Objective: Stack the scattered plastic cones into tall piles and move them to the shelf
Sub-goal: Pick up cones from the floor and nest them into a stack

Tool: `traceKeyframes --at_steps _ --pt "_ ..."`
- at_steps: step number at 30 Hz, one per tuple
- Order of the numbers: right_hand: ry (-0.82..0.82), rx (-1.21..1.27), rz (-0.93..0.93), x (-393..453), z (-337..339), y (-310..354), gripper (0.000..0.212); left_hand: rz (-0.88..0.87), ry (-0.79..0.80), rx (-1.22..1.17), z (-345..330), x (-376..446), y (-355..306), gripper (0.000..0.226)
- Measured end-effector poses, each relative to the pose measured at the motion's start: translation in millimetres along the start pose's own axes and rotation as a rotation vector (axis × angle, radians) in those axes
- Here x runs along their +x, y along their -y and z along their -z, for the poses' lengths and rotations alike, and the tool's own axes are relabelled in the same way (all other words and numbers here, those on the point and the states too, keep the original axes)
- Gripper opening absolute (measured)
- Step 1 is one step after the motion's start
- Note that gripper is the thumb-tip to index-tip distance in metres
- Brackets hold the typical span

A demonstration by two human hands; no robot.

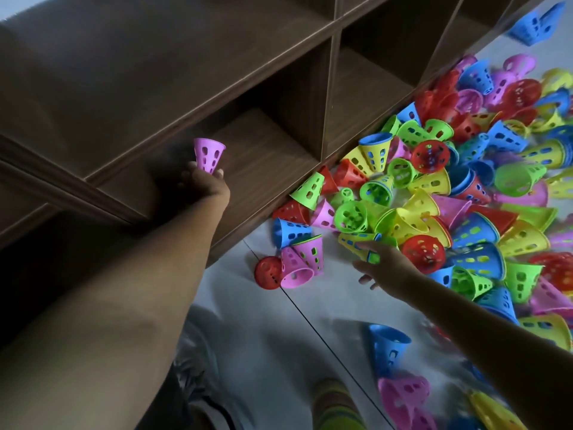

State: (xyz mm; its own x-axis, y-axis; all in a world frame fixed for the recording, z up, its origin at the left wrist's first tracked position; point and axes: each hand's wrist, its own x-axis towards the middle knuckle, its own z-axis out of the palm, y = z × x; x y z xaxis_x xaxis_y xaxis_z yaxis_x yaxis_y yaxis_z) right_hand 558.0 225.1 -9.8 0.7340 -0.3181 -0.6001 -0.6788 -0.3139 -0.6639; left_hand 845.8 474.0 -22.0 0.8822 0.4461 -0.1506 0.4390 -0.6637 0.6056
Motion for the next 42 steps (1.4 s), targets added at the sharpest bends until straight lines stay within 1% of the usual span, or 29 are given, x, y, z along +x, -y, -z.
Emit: traceKeyframes --at_steps 1,3,10,13,17,20,22,26,29,32,35,36,38,40,42 --pt "0.005 0.02 0.002 0.9 -1.7 1.5 0.047 -0.012 -0.007 -0.028 0.6 -0.3 0.0 0.041" --pt "0.002 0.042 0.01 0.2 -4.9 5.9 0.044 -0.035 -0.039 -0.052 1.3 0.1 2.5 0.034" --pt "-0.025 0.136 0.027 -18.0 -8.1 10.7 0.031 -0.16 -0.002 0.021 13.2 -22.1 12.8 0.029" --pt "-0.051 0.178 0.045 -31.8 -1.8 10.9 0.026 -0.202 -0.02 0.062 25.1 -42.0 15.9 0.03" --pt "-0.098 0.234 0.077 -58.8 8.6 13.7 0.02 -0.246 0.018 0.022 45.6 -65.4 19.1 0.028" --pt "-0.16 0.291 0.093 -81.7 15.8 16.1 0.019 -0.326 0.064 -0.005 60.1 -82.4 19.8 0.023" --pt "-0.187 0.328 0.113 -98.0 20.4 17.5 0.017 -0.399 0.077 0.016 70.4 -100.1 20.0 0.022" --pt "-0.238 0.395 0.141 -124.1 30.1 19.8 0.013 -0.576 0.217 0.018 89.6 -139.4 16.3 0.018" --pt "-0.274 0.456 0.138 -144.1 36.2 21.2 0.018 -0.759 0.289 0.136 108.3 -167.6 10.5 0.018" --pt "-0.291 0.522 0.17 -167.9 38.9 19.2 0.021 -0.902 0.409 0.203 131.4 -199.1 5.2 0.016" --pt "-0.3 0.568 0.172 -189.6 42.9 10.0 0.013 -1.01 0.534 0.232 158.6 -232.8 0.4 0.016" --pt "-0.3 0.598 0.164 -196.0 43.4 6.1 0.013 -1.051 0.568 0.24 169.2 -244.2 0.8 0.017" --pt "-0.307 0.679 0.13 -207.5 45.5 -1.3 0.027 -1.136 0.609 0.231 191.1 -265.3 4.7 0.018" --pt "-0.307 0.753 0.099 -217.8 47.4 -6.9 0.04 -1.202 0.618 0.192 212.5 -281.9 12.0 0.019" --pt "-0.282 0.821 0.074 -226.9 47.5 -11.3 0.043 -1.235 0.644 0.163 230.3 -294.0 20.4 0.02"
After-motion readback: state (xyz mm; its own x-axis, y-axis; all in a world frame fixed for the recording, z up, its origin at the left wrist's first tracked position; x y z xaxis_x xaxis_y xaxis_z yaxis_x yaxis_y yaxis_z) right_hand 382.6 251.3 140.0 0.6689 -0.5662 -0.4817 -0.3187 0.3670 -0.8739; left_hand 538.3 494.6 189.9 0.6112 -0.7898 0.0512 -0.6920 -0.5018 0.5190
